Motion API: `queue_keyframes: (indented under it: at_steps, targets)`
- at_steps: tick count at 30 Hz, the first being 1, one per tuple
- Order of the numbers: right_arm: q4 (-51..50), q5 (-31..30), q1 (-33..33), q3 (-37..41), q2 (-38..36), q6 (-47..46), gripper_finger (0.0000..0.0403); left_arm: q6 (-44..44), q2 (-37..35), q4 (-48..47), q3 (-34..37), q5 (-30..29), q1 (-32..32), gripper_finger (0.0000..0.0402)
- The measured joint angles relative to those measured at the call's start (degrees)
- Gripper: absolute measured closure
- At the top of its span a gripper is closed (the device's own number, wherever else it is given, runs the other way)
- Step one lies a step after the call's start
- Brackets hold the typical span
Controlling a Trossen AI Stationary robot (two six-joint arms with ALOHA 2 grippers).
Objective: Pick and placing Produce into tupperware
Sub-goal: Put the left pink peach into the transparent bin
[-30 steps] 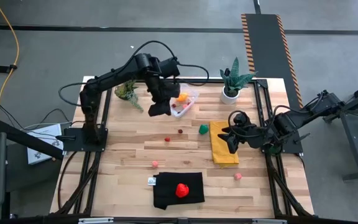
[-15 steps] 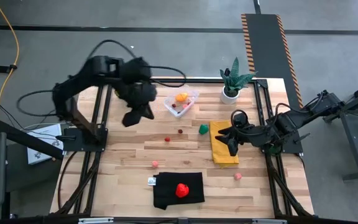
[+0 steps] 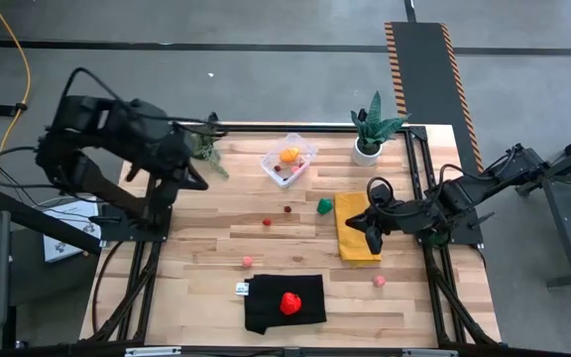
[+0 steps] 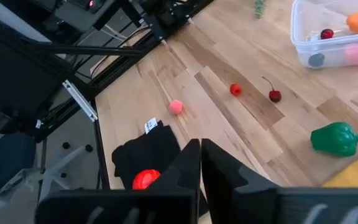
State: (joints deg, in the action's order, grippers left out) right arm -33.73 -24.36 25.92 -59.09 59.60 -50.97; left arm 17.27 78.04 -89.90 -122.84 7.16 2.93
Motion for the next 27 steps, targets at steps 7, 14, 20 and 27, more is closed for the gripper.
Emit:
queue_keyframes:
  at_steps: [7, 14, 20, 27]
  targets:
    - [0.6, 1.1, -1.8, 0.0, 1.1, 2.1, 0.0399, 6.8, -7.6, 0.1, 13.9, -6.8, -5.6, 0.0399]
    - [3.9, 8.3, -2.8, 0.0, 4.6, 4.2, 0.0399, 13.3, -13.9, 15.3, 35.1, -7.8, -15.7, 0.0401]
    - [5.1, 11.1, -2.8, 0.0, 5.4, 4.5, 0.0398, 21.1, -15.2, 27.4, 49.1, -14.6, -24.8, 0.0401]
    - [5.0, 11.1, -2.7, 0.0, 5.4, 5.0, 0.0398, 34.5, -15.2, 35.3, 61.2, -30.4, -34.9, 0.0401]
